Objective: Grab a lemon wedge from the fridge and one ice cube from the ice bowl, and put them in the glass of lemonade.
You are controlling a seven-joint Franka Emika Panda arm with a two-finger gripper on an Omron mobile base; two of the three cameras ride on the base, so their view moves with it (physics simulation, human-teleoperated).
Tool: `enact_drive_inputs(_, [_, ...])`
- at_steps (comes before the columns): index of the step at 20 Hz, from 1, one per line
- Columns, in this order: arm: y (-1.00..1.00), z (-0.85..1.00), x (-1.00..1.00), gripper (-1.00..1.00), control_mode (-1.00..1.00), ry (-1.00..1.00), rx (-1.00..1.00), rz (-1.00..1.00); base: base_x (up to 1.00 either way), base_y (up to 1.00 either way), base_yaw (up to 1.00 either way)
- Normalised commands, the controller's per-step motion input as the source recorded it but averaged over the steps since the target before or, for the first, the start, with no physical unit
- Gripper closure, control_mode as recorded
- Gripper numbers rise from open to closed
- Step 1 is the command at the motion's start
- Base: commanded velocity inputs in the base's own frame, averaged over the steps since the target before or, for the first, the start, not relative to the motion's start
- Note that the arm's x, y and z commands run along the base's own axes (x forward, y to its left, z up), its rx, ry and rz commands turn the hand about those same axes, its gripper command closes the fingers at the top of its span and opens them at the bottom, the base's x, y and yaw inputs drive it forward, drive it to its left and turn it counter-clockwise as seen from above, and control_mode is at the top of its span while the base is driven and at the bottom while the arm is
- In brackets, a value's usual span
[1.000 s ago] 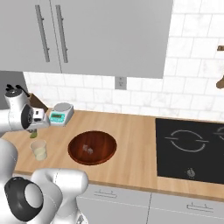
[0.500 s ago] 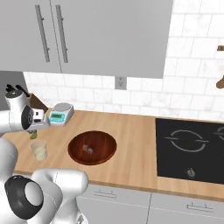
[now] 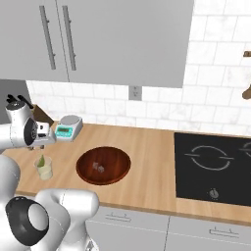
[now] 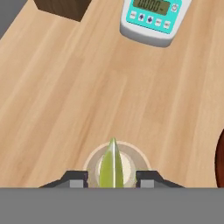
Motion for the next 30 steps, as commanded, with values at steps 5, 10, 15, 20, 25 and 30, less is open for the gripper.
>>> enact_drive_inputs(5, [0.00, 0.00, 0.00, -1.00, -1.00, 0.00, 0.00, 0.00, 0.00, 0.00, 0.00])
enact_drive_inputs(10, [0.00, 0.00, 0.00, -1.00, -1.00, -0.03, 0.00, 0.00, 0.00, 0.00, 0.00])
enact_drive_inputs(15, [-0.08, 0.00, -0.01, -1.00, -1.00, -0.03, 0.01, 0.00, 0.00, 0.00, 0.00])
enact_drive_inputs(20, [-0.03, 0.01, -0.24, -1.00, -1.00, -0.10, 0.04, 0.00, 0.00, 0.00, 0.00])
enact_drive_inputs(25, [-0.03, 0.07, -0.36, -1.00, -1.00, -0.13, 0.05, 0.00, 0.00, 0.00, 0.00])
enact_drive_inputs(30, [-0.16, 0.23, -0.60, -1.00, -1.00, -0.20, 0.04, 0.00, 0.00, 0.00, 0.00])
